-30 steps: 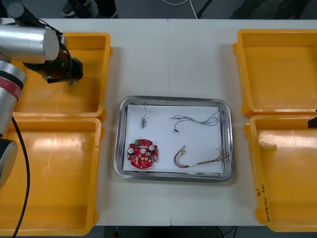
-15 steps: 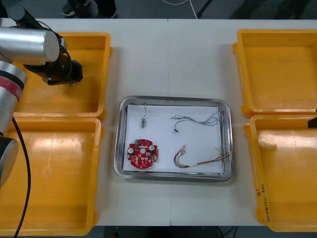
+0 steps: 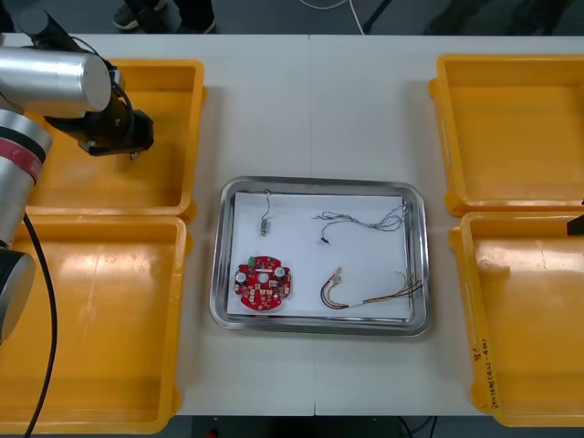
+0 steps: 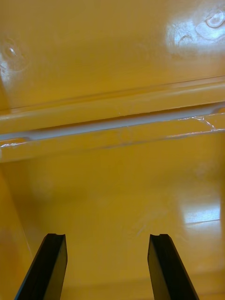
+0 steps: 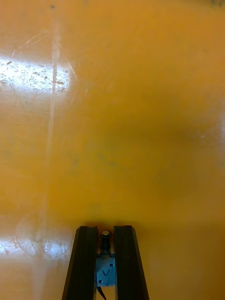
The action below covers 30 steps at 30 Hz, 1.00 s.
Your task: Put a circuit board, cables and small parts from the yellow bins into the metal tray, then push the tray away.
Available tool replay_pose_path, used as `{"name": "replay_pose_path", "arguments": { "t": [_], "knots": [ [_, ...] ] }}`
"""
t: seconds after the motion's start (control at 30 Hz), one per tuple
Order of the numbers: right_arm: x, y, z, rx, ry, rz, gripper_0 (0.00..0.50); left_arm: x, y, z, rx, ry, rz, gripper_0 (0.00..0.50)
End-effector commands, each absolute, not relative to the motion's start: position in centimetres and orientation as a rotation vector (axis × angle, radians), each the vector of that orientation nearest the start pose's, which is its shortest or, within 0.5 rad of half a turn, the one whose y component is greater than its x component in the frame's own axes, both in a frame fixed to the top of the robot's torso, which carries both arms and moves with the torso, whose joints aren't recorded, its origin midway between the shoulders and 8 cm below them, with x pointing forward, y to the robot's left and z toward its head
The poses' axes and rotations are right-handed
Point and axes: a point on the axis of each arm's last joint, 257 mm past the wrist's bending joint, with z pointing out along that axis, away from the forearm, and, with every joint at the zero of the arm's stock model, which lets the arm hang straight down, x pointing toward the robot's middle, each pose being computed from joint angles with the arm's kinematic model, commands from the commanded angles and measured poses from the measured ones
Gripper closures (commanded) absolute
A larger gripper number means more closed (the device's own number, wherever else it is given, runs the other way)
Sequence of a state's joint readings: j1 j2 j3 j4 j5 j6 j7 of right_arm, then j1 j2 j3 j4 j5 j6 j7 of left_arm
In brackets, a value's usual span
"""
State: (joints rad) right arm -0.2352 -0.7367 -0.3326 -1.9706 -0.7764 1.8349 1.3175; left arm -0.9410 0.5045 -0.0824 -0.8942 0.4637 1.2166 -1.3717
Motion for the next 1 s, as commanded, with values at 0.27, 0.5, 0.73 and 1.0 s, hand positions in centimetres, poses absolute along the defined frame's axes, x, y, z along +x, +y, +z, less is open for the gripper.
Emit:
{"name": "replay_pose_path", "arguments": {
  "t": [0.27,0.5,0.73,1.0],
  "knots": [
    [40.9,-40.9,-17.0,0.248,2.64,0.054,0.0,64.0,28.4,-11.5,-0.23,2.498,-0.129,0.5],
    [40.9,-40.8,-16.9,0.249,2.639,0.054,0.0,62.4,27.4,-8.5,-0.295,2.496,-0.171,0.5],
    [40.9,-40.9,-16.9,0.251,2.639,0.054,0.0,59.8,25.5,-6.4,-0.363,2.524,-0.207,0.5],
    [40.9,-40.9,-16.9,0.258,2.638,0.056,0.0,56.2,22.9,-6.1,-0.396,2.59,-0.15,0.5]
  ]
}}
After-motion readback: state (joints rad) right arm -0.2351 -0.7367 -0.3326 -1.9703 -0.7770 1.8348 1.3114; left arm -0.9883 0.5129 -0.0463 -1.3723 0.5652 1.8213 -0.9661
